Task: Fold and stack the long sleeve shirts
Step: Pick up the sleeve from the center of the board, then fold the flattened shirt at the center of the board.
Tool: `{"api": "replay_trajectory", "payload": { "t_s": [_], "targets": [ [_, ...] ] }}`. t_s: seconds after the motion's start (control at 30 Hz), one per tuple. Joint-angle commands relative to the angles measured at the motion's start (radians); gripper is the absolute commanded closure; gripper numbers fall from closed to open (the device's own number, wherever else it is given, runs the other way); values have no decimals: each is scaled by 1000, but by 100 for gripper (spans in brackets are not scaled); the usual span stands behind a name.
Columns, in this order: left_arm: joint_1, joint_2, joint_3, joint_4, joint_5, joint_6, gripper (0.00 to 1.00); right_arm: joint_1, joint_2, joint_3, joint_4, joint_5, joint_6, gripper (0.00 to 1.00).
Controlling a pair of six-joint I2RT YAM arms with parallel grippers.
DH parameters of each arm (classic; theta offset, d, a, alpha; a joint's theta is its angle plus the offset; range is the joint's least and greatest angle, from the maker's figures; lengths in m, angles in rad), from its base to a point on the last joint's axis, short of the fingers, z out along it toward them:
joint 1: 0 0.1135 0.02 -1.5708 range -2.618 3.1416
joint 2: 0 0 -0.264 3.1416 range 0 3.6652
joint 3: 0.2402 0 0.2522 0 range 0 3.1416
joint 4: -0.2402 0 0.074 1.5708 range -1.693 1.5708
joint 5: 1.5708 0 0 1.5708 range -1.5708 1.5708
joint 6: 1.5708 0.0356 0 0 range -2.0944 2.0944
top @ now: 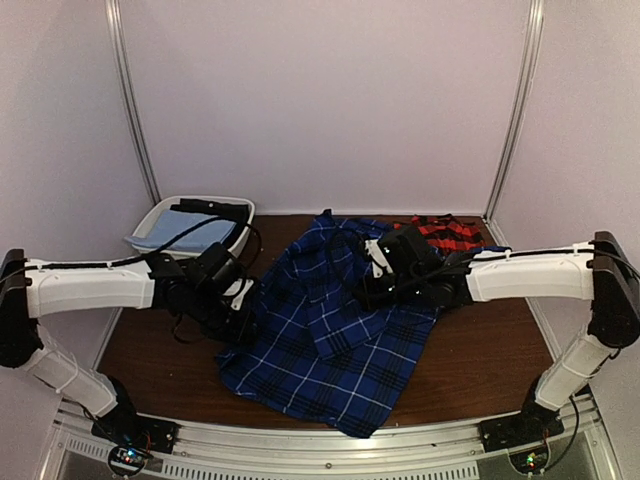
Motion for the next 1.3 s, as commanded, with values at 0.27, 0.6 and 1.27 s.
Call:
{"api": "replay_trajectory", "payload": {
  "t_s": [0.27, 0.6, 1.27],
  "targets": [
    [-101, 129, 111, -8, 94, 103, 100, -178, -329, 73, -306, 357, -98, 100],
    [-121, 172, 116, -57, 115, 148, 100, -272, -398, 172, -408, 462, -163, 100],
    [-120, 128, 93, -20, 296, 238, 100, -403, -297, 296, -449, 470, -251, 100]
  ]
}}
